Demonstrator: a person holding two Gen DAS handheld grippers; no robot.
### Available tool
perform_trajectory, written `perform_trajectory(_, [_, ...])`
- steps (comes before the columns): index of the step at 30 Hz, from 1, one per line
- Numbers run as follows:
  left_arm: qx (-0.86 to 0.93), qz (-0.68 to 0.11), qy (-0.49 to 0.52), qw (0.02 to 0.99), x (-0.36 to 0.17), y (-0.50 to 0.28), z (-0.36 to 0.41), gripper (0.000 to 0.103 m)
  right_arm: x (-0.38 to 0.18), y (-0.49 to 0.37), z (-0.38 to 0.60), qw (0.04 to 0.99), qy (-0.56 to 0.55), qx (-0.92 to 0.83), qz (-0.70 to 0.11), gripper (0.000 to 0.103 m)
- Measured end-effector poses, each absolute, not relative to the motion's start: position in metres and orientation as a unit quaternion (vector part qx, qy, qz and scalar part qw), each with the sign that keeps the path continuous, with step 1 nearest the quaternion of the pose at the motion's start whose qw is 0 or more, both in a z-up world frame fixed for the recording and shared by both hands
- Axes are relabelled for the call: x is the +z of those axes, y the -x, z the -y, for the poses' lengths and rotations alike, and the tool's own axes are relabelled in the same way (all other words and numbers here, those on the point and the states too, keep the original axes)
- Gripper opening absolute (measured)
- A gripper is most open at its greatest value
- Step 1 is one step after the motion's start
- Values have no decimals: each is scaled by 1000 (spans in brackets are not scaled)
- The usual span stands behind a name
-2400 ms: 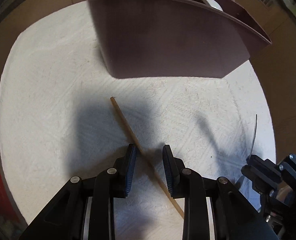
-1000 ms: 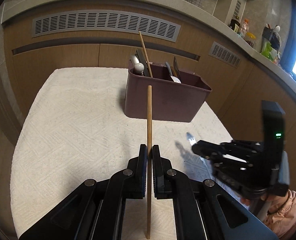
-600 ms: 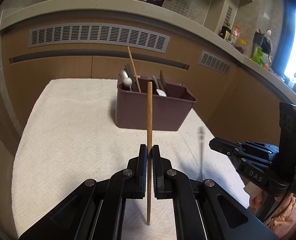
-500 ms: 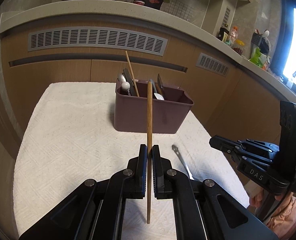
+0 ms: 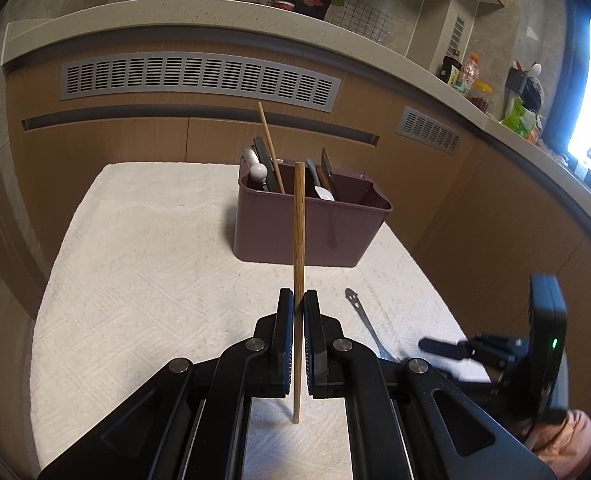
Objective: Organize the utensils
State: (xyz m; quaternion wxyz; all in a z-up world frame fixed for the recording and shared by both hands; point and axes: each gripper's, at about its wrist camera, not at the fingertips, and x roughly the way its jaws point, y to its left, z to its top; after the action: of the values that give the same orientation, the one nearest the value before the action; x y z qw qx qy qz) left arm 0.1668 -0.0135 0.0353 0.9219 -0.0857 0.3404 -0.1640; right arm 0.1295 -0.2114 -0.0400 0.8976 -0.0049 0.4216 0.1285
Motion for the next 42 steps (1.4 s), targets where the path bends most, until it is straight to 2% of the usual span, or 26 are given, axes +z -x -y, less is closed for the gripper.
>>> perform_trajectory(7, [-159, -339, 92, 923, 33, -166, 11, 5, -67, -136, 202, 896, -4, 80, -437, 33])
perform_trajectory(8, [-158, -339, 93, 923, 33, -166, 10, 5, -66, -136, 201, 899, 1, 74, -432, 27])
perform_trajectory(10, [-158, -339, 95, 923, 34, -165, 10, 5, -62, -135, 199, 902, 17, 72, -425, 26])
perform_trajectory(16, [-158, -326, 89, 928, 44, -161, 13, 5, -6, -120, 206, 940, 50, 58, -332, 26])
perform_trajectory(22, [-162, -312, 89, 932, 60, -165, 16, 5, 51, -121, 221, 962, 23, 66, -265, 23])
perform_trajectory(23, [-166, -309, 89, 932, 65, -167, 16, 5, 63, -123, 224, 964, 11, 74, -257, 7])
perform_trajectory(30, [-192, -219, 80, 953, 151, -190, 19, 5, 147, -141, 233, 977, 2, 107, -185, 4])
perform_trajectory(33, [-182, -197, 69, 961, 166, -199, 19, 5, 152, -154, 235, 969, 0, 130, -208, 4])
perform_trajectory(36, [-173, -199, 66, 962, 160, -204, 16, 5, 126, -166, 231, 950, 4, 153, -272, 7])
perform_trajectory(40, [-164, -221, 70, 959, 137, -205, 8, 5, 56, -172, 219, 898, -24, 190, -395, 22])
perform_trajectory(42, [-164, -233, 75, 956, 126, -205, 4, 5, 17, -170, 210, 855, -53, 227, -463, 22])
